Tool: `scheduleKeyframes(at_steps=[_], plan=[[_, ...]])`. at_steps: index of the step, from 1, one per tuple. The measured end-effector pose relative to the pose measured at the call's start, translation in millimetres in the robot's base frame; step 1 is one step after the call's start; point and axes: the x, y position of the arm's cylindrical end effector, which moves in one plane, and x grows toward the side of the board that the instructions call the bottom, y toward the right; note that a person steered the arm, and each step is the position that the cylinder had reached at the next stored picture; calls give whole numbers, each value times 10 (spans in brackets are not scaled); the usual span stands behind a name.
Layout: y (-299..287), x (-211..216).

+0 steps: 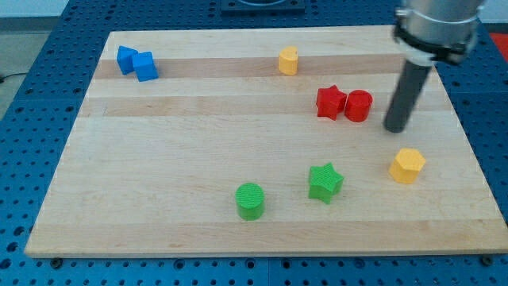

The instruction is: Push the yellow hexagon to the top left of the green circle

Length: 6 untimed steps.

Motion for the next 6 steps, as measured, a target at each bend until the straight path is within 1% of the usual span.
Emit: scheduleKeyframes(at_steps=[1, 2, 3, 4, 5, 6], plan=[[359, 493], [152, 818], [-620, 584], [-1249, 368], [-1766, 263], [-1910, 14]])
